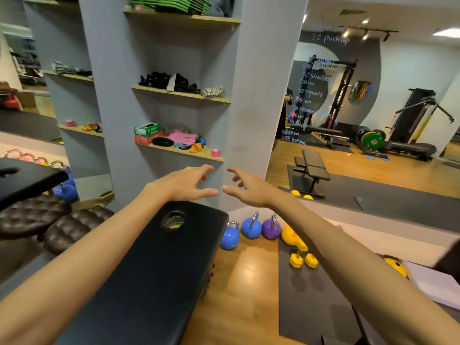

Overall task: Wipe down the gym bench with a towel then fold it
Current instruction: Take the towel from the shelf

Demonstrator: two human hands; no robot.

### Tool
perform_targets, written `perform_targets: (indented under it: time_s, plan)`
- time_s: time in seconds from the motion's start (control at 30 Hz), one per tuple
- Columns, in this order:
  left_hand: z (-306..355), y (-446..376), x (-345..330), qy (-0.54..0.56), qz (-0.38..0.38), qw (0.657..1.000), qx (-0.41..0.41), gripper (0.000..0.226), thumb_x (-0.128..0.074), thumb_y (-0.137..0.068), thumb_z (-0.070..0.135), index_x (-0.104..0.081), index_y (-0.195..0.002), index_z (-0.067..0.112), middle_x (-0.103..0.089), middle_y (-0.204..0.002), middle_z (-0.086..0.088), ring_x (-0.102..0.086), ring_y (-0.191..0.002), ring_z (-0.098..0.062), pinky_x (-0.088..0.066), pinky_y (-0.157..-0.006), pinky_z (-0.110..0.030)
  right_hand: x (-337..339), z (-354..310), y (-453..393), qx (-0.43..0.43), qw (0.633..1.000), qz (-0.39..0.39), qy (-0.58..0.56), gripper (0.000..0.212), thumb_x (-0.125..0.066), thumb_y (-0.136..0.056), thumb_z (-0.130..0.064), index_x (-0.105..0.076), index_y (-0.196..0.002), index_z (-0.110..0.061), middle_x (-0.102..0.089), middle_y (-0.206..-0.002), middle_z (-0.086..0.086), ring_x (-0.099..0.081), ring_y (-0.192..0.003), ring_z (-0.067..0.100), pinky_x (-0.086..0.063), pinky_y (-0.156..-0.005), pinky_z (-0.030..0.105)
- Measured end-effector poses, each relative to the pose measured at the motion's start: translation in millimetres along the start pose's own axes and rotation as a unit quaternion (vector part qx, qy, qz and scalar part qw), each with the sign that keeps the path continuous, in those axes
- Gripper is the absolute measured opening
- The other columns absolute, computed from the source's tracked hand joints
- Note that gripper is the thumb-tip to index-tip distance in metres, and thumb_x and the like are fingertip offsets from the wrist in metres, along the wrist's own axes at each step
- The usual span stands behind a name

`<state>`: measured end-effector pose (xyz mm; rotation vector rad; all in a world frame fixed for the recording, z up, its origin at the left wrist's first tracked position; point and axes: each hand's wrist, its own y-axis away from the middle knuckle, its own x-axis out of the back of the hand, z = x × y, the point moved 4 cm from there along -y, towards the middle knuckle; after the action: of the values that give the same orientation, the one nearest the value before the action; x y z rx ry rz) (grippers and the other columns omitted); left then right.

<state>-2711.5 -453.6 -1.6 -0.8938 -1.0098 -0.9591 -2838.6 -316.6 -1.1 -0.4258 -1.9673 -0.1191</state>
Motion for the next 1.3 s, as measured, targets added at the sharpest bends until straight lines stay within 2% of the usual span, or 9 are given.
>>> perform_targets:
  time_s: [0.2,0.3,0.43,0.6,0.77,0.93,1.07,1.2,1.3]
  plan:
    - [-41.8,-100.3,33.7,-0.008,0.026,1.000,-0.011,0.076,-0.049,-0.085,0.068,-0.023,-0.148,0.034,-0.051,-0.134,0.002,-0.048,-0.113,-0.008,-0.042,-0.094,-0.035,41.9,26.3,-112.3,0.035,0.999,0.035,-0.011,0.071,-0.051,-0.099,-0.049,-0.024,-0.155,-0.016,-0.041,-0.152,0.012,-0.048,-0.130,0.024,-0.035,-0.094,0.025]
    - [-60.5,-152.2,54.7,-0.015,0.048,0.999,0.000,0.085,-0.050,-0.081,0.073,-0.026,-0.149,0.027,-0.052,-0.135,-0.001,-0.050,-0.119,-0.015,-0.044,-0.098,-0.039,67.0,40.5,-169.0,0.053,0.997,0.050,-0.018,0.070,-0.053,-0.098,-0.048,-0.025,-0.155,-0.015,-0.041,-0.153,0.011,-0.047,-0.132,0.023,-0.033,-0.094,0.024]
    - [-74.8,-225.9,73.8,-0.035,0.071,0.997,0.008,0.101,-0.040,-0.068,0.086,-0.027,-0.148,0.026,-0.054,-0.132,0.000,-0.049,-0.124,-0.019,-0.043,-0.101,-0.044,95.0,68.1,-243.3,0.079,0.995,0.068,0.001,0.074,-0.054,-0.097,-0.050,-0.025,-0.155,-0.014,-0.039,-0.154,0.013,-0.043,-0.135,0.025,-0.034,-0.103,0.029]
    - [-101.5,-325.6,88.7,-0.069,0.112,0.991,0.022,0.098,-0.039,-0.068,0.085,-0.025,-0.147,0.028,-0.056,-0.131,0.001,-0.054,-0.118,-0.018,-0.045,-0.098,-0.046,127.4,118.5,-344.3,0.131,0.988,0.082,0.007,0.079,-0.054,-0.096,-0.052,-0.020,-0.156,-0.015,-0.030,-0.159,0.013,-0.034,-0.143,0.027,-0.031,-0.115,0.039]
    - [-129.0,-404.9,97.9,-0.088,0.139,0.985,0.052,0.087,-0.049,-0.084,0.071,-0.020,-0.151,0.024,-0.047,-0.143,0.001,-0.046,-0.129,-0.016,-0.042,-0.102,-0.041,154.1,165.1,-433.3,0.143,0.987,0.074,0.016,0.086,-0.050,-0.093,-0.061,-0.013,-0.158,-0.019,-0.020,-0.163,0.008,-0.024,-0.149,0.023,-0.024,-0.118,0.037]
    - [-161.1,-476.5,103.7,-0.110,0.149,0.979,0.081,0.087,-0.048,-0.085,0.070,-0.018,-0.152,0.022,-0.046,-0.144,-0.001,-0.044,-0.131,-0.016,-0.041,-0.100,-0.040,168.2,195.1,-506.0,0.182,0.979,0.087,0.014,0.101,-0.041,-0.080,-0.080,-0.016,-0.157,-0.020,-0.021,-0.163,0.006,-0.022,-0.149,0.022,-0.026,-0.119,0.047]
    - [-187.4,-534.3,101.0,-0.122,0.152,0.978,0.079,0.084,-0.051,-0.087,0.064,-0.018,-0.152,0.023,-0.043,-0.147,-0.002,-0.041,-0.133,-0.018,-0.041,-0.099,-0.041,168.3,222.3,-570.4,0.186,0.979,0.070,0.034,0.092,-0.048,-0.088,-0.069,-0.016,-0.157,-0.017,-0.021,-0.163,0.009,-0.021,-0.149,0.025,-0.026,-0.120,0.046]
    - [-234.9,-601.1,99.4,-0.133,0.158,0.975,0.083,0.085,-0.053,-0.087,0.063,-0.017,-0.151,0.021,-0.040,-0.149,-0.005,-0.040,-0.134,-0.021,-0.042,-0.102,-0.043,163.5,245.0,-644.5,0.182,0.980,0.065,0.052,0.099,-0.047,-0.083,-0.075,-0.014,-0.158,-0.020,-0.020,-0.163,0.008,-0.021,-0.149,0.025,-0.027,-0.119,0.046]
    - [-278.1,-652.7,101.3,-0.143,0.165,0.972,0.087,0.090,-0.055,-0.083,0.066,-0.018,-0.150,0.018,-0.037,-0.151,-0.007,-0.041,-0.134,-0.025,-0.042,-0.102,-0.046,161.1,257.5,-701.6,0.175,0.980,0.057,0.071,0.090,-0.053,-0.092,-0.061,-0.011,-0.158,-0.016,-0.017,-0.164,0.010,-0.019,-0.150,0.027,-0.024,-0.120,0.043]
